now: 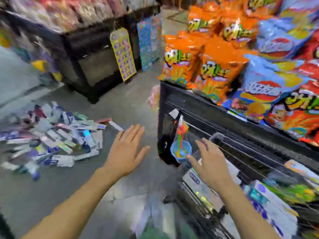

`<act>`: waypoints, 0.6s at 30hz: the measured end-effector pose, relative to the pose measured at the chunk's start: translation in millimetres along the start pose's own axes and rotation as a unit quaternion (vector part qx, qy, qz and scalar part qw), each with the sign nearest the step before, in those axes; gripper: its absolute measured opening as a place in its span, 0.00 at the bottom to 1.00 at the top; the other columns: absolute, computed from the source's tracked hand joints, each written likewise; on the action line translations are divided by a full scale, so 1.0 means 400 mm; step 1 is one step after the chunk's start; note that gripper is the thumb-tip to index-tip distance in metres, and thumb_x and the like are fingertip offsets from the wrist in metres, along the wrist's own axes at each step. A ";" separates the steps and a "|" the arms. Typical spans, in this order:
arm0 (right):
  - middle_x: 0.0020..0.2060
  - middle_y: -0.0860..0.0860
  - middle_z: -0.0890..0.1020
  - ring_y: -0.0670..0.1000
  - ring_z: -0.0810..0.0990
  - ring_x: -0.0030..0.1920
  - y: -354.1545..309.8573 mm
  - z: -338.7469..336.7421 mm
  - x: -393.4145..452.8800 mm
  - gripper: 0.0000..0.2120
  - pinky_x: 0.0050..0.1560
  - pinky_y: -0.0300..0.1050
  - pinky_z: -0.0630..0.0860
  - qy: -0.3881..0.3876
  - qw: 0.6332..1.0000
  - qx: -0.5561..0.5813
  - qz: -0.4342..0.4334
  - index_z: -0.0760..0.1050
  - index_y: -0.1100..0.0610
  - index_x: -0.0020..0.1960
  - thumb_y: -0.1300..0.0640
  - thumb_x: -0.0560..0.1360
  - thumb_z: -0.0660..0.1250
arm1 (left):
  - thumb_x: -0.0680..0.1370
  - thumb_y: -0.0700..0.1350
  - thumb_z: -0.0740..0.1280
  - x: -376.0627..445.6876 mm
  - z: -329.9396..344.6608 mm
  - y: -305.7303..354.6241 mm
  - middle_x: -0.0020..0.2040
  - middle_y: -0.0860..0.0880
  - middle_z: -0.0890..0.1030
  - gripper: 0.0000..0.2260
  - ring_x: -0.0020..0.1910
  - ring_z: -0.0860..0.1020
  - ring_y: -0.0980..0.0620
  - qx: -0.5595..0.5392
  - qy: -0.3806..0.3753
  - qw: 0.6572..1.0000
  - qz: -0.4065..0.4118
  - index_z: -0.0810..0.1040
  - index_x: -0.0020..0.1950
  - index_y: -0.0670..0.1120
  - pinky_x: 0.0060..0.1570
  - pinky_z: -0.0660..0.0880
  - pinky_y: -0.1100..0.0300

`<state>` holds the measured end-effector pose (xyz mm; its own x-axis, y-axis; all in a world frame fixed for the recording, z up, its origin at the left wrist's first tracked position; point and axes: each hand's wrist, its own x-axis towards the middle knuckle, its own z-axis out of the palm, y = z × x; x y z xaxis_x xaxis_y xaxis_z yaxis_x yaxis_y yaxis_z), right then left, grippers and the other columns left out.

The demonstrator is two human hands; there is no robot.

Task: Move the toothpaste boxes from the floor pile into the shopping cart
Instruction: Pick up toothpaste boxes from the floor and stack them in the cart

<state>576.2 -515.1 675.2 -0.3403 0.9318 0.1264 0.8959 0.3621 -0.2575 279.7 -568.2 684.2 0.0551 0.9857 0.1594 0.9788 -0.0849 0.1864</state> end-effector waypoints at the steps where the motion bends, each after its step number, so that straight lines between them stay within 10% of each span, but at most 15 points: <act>1: 0.66 0.61 0.77 0.63 0.75 0.66 -0.082 0.012 0.038 0.37 0.66 0.58 0.74 -0.001 1.000 0.003 -0.024 0.75 0.60 0.67 0.32 0.75 0.54 | 0.81 0.63 0.52 -0.035 -0.033 -0.091 0.75 0.43 0.71 0.32 0.74 0.70 0.42 -0.001 0.007 1.000 -0.029 0.69 0.76 0.42 0.70 0.67 0.40; 18: 0.72 0.57 0.71 0.58 0.69 0.72 -1.084 0.294 0.511 0.41 0.71 0.51 0.66 -0.146 0.942 0.046 -0.300 0.68 0.56 0.74 0.29 0.73 0.50 | 0.77 0.69 0.41 -0.375 -0.208 -0.926 0.79 0.48 0.65 0.38 0.78 0.62 0.48 0.015 0.009 0.927 -0.375 0.62 0.80 0.49 0.77 0.56 0.47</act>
<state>84.6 -478.6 700.2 -0.8529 0.5219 0.0110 0.4938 0.8133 -0.3077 -107.4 -696.8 671.9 -0.6468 0.7626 0.0120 0.7450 0.6283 0.2242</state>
